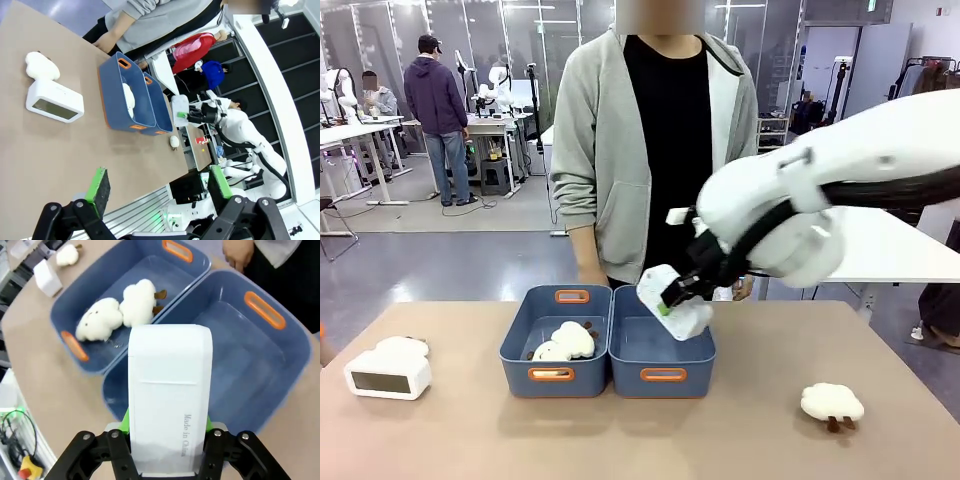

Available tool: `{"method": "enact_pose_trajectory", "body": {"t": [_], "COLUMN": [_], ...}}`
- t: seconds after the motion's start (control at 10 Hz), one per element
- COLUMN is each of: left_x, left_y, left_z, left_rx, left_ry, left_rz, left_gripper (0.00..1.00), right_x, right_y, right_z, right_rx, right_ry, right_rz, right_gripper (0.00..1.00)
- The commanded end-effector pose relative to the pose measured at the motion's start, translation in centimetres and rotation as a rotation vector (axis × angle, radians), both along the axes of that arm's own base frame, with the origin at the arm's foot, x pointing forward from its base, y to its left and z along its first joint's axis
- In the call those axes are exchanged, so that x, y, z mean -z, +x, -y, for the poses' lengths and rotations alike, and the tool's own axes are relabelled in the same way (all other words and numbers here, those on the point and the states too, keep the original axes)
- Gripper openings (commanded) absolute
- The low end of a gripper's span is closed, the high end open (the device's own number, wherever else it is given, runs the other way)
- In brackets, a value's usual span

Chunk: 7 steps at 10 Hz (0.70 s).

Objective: Sort the digital clocks into the basket.
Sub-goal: Pick up the Digital clock from the table and place it into the empty Plastic storage basket.

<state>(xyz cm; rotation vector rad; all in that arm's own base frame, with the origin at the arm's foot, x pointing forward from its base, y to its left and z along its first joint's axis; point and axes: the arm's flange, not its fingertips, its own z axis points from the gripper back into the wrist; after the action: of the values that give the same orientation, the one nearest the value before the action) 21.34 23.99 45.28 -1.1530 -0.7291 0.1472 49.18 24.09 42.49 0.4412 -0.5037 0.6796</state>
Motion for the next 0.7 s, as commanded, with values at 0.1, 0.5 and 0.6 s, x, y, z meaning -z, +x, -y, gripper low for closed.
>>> {"method": "enact_pose_trajectory", "body": {"t": [0.1, 0.5, 0.6], "left_x": [-0.1, -0.1, -0.1], "left_y": [0.0, 0.0, 0.0], "left_z": [-0.2, -0.2, -0.2], "left_rx": [0.005, 0.005, 0.005], "left_ry": [-0.010, -0.010, -0.010], "left_rz": [0.035, 0.035, 0.035], "left_gripper": [1.00, 1.00, 1.00], "right_x": [2.2, 6.1, 6.8], "right_y": [4.8, 6.5, 6.8], "right_z": [-3.1, -3.8, -3.3], "right_rx": [0.056, 0.085, 0.094], "right_ry": [-0.097, -0.187, -0.207], "right_rz": [-0.057, -0.120, -0.127], "right_gripper": [0.00, 0.00, 0.59]}}
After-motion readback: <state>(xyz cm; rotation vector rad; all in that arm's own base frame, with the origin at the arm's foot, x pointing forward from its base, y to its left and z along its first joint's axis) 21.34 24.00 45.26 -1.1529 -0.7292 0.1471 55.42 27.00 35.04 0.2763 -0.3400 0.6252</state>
